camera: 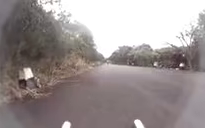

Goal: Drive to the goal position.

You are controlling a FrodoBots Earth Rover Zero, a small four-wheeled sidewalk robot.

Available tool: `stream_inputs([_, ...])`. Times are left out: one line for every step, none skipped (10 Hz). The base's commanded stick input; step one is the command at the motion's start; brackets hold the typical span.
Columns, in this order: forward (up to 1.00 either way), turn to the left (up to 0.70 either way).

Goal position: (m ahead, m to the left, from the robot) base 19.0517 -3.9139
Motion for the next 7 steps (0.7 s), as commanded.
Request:
stream_inputs([0.50,-0.09])
stream_inputs([0.50,-0.28])
stream_inputs([0.50,-0.47])
stream_inputs([0.50,-0.50])
stream_inputs([0.50,-0.50])
stream_inputs([0.50,-0.42])
stream_inputs([0.50,-0.28])
